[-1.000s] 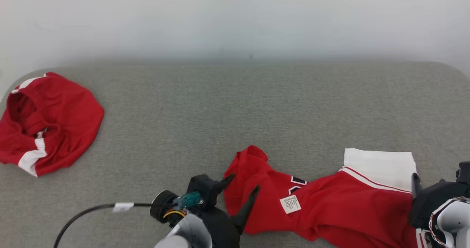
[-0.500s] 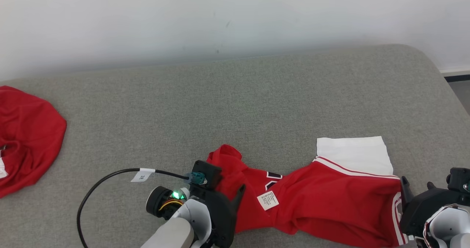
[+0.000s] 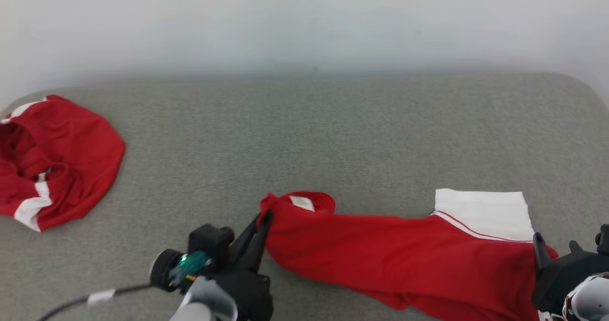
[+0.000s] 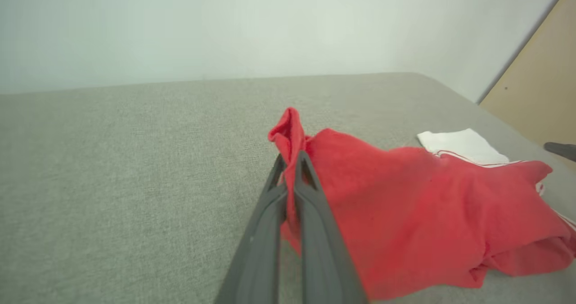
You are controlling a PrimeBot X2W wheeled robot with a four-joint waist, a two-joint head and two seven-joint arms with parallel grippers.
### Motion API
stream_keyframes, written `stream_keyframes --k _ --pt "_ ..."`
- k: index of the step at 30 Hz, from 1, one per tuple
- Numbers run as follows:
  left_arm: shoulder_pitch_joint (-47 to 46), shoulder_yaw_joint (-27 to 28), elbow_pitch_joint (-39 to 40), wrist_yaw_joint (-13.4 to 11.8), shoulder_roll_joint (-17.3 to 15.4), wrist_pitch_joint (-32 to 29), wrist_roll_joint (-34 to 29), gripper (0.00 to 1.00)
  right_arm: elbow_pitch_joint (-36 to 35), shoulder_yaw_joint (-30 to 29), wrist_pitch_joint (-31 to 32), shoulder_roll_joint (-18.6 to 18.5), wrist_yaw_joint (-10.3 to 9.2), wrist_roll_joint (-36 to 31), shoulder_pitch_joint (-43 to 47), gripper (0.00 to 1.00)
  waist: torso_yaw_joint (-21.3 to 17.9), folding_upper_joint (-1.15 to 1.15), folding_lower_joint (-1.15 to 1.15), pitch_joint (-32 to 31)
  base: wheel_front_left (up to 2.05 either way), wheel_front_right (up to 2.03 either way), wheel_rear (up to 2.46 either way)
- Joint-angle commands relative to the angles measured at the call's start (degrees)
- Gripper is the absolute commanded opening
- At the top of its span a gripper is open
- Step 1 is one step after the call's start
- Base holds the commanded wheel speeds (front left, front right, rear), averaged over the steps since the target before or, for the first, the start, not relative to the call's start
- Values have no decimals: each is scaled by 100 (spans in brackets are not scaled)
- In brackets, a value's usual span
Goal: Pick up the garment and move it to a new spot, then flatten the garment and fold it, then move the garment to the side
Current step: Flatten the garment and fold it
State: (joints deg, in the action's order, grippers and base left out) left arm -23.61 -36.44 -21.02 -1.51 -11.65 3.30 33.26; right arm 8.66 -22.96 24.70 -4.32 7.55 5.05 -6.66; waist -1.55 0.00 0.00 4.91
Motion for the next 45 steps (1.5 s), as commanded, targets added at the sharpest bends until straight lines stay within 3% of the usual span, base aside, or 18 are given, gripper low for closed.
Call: stream_keyframes --k 1,4,5,6,7,16,24,29,34,37,38,39,40,45 --pt "240 70 215 -61 -133 247 -93 0 -71 -22 17 18 -13 16 87 100 231 0 0 -105 0 0 0" --pt "667 113 553 -136 -374 696 -205 0 -158 -19 80 57 -13 4 166 100 366 0 0 -160 0 0 0" --pt "824 113 610 -137 -401 772 -184 9 -182 8 99 68 -13 19 186 100 395 0 0 -167 0 0 0" --pt "968 90 620 -144 -433 811 -173 44 -210 31 135 83 -13 35 202 100 421 0 0 -173 0 0 0" --pt "1193 90 638 -151 -428 895 -104 100 -260 48 172 102 -13 60 233 100 460 0 0 -181 0 0 0" --pt "1765 -68 398 -115 -500 843 -34 100 -489 91 306 139 -13 8 355 100 484 0 0 -260 0 0 0" --pt "1678 60 454 -176 -590 650 174 100 -652 34 389 148 -13 107 472 100 499 0 0 -272 0 0 0" --pt "1308 163 246 -292 -618 -190 457 100 -712 65 445 148 -13 184 484 100 496 0 0 -256 0 0 0" --pt "939 177 -174 -101 -487 -1112 941 100 -792 181 502 145 -13 220 386 100 389 0 0 -175 0 0 0" --pt "755 214 -267 9 -444 -1334 1114 100 -854 217 536 146 -13 235 371 100 330 0 0 -122 0 0 0" --pt "691 192 -294 53 -464 -1350 1078 60 -877 217 541 146 -13 220 377 100 315 0 0 -107 0 0 0" --pt "619 172 -297 86 -495 -1286 1001 36 -897 226 543 147 -13 217 382 100 299 0 0 -90 0 0 0" --pt "566 146 -311 120 -503 -1239 968 0 -911 221 554 146 -13 228 389 100 291 0 0 -79 0 0 0" --pt "342 -11 -434 333 -493 -1156 827 0 -980 196 589 147 -13 256 431 100 279 0 0 -43 0 0 0"
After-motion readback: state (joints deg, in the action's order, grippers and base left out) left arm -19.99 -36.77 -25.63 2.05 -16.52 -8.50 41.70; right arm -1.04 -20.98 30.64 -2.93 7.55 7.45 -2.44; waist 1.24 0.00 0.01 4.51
